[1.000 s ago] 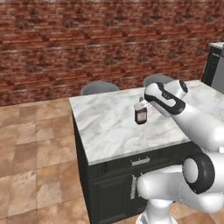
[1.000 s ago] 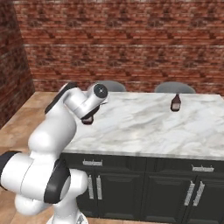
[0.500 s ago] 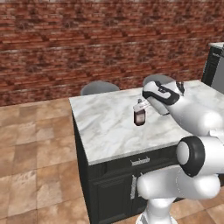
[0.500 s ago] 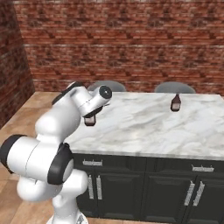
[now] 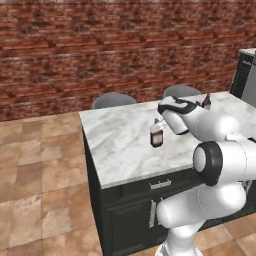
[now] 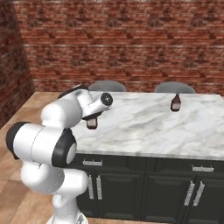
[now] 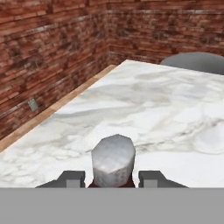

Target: The dining table condiment station is running low on ketchup. Refill the condiment station by opening the cabinet and taking the ketchup from the cabinet and placing it on the dining table.

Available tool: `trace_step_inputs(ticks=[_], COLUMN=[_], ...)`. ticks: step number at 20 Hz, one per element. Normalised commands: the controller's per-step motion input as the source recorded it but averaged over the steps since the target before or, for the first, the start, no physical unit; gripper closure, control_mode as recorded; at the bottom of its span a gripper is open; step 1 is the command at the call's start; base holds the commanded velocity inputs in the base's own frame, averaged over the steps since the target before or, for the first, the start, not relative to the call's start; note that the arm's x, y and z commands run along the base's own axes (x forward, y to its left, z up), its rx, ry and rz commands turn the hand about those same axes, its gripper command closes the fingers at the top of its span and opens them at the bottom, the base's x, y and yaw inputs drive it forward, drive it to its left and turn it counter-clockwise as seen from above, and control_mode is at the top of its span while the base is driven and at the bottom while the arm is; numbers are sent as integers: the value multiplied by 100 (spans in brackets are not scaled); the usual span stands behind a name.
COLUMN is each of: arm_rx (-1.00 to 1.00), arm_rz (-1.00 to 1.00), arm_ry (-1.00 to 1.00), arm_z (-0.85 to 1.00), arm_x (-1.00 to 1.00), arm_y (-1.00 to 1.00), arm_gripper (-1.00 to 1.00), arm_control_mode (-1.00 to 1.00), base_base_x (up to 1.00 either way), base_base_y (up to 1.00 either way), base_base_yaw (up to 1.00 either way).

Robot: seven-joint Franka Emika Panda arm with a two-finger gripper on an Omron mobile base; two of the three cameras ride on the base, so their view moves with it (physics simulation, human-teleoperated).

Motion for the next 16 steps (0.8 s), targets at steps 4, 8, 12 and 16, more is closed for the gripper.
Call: trace_step_inputs(ticks=[4,8,12,16], arm_rx=[0,0,0,0], arm_rz=[0,0,0,0], arm_ry=[0,0,0,0], arm_z=[-25,-32,-35,-28], arm_x=[23,12,0,9], arm_y=[0,0,0,0], arm_gripper=[100,100,100,100], arm_control_mode=[-100,-100,-100,-100], base_base_x=[0,0,0,0], base_base_y=[0,0,0,0], base_base_yaw=[0,0,0,0])
